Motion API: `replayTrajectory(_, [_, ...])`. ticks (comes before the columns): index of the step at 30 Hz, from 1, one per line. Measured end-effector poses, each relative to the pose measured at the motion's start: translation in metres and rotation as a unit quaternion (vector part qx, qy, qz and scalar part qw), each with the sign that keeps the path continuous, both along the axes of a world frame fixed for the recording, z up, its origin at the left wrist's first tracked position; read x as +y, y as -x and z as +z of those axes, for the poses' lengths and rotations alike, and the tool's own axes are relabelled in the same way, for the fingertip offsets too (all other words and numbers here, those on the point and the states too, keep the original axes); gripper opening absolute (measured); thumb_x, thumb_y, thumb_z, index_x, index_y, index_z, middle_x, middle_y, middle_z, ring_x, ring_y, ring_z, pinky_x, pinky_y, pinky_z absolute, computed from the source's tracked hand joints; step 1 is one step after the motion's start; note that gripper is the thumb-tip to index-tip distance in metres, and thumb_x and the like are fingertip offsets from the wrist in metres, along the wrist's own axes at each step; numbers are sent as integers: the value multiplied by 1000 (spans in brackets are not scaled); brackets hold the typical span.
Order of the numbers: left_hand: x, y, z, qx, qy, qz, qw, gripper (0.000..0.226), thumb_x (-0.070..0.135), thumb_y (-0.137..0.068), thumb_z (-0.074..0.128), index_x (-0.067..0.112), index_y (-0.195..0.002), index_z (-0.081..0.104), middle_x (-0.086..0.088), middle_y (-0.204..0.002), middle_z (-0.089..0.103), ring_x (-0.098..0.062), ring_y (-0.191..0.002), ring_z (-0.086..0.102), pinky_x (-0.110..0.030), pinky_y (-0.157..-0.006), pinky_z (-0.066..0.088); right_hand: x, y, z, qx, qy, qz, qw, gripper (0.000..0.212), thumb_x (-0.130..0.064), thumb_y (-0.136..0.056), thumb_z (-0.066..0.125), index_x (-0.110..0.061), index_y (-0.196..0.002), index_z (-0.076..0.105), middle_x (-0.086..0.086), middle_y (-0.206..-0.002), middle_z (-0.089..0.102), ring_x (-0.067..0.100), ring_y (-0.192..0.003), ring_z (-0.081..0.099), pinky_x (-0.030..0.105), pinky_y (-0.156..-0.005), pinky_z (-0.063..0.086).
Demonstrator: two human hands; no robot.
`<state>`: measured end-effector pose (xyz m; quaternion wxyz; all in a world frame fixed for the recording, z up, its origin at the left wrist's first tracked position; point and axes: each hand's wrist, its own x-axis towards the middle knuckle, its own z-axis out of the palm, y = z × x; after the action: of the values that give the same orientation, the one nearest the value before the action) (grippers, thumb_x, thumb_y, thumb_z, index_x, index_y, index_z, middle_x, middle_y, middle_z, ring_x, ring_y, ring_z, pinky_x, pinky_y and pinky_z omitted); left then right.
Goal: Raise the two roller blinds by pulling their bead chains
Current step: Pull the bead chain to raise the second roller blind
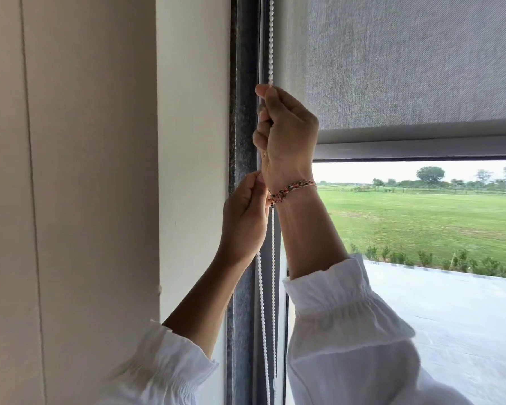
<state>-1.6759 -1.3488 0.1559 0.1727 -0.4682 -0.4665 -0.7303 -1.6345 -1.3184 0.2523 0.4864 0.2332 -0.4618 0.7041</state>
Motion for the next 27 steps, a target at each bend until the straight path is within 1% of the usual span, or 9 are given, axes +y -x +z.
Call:
replayTrajectory(2, [-1,-1,0,0,-1,0,1000,42,9,-76,30,39,-59,55,15,-39,39,-2,-37,30,-17,-41,22,-1,-2,0,2,0,-1,1000,19,-4,-92,48,-4,-83,64,3,-57,37,2,-34,27,14,-31,22])
replayTrajectory(5, [-1,-3,-1,-1,-4,3,1000,37,9,-77,31,34,-60,52,14,-40,38,-2,-38,28,-18,-42,21,-3,-5,0,7,0,-1,1000,19,-3,-92,48,-5,-82,64,4,-58,36,1,-34,26,14,-31,22])
replayTrajectory(8, [-2,-6,-2,1,-7,4,1000,33,9,-77,31,31,-62,50,14,-40,38,-2,-39,28,-22,-44,21,-5,-9,-1,12,0,-1,1000,20,-3,-92,48,-5,-80,64,3,-57,35,2,-35,26,14,-31,21])
replayTrajectory(11, [-4,-10,-1,4,-6,1,1000,31,9,-77,31,29,-63,50,13,-40,38,-3,-38,28,-18,-42,21,-6,-12,-1,15,-3,-3,1000,20,-3,-92,48,-6,-80,64,2,-56,36,2,-35,27,14,-31,22])
replayTrajectory(15, [-7,-14,1,7,-10,-3,1000,33,13,-82,34,31,-63,54,13,-38,39,-2,-37,29,-15,-40,22,-9,-16,-1,15,-5,3,1000,21,-3,-92,47,-6,-79,63,2,-56,34,2,-35,26,14,-31,22])
replayTrajectory(18, [-10,-17,2,11,-15,-4,1000,38,17,-83,35,37,-62,59,13,-38,41,-2,-36,30,-11,-38,23,-12,-18,-1,18,-3,9,1000,21,-2,-91,48,-6,-78,64,2,-56,34,2,-36,26,14,-31,21])
replayTrajectory(24, [-13,-19,2,13,-8,10,1000,36,23,-84,36,39,-61,57,14,-41,41,-3,-37,31,-15,-39,23,-13,-20,-1,21,-1,8,1000,22,-2,-91,48,-7,-78,64,1,-55,34,2,-35,26,14,-32,21])
replayTrajectory(27, [-12,-19,1,13,-6,9,1000,36,20,-83,36,39,-61,56,15,-41,40,-3,-37,30,-16,-40,23,-12,-20,-2,25,0,8,1000,21,-3,-91,48,-7,-79,65,0,-54,35,2,-36,27,15,-33,21])
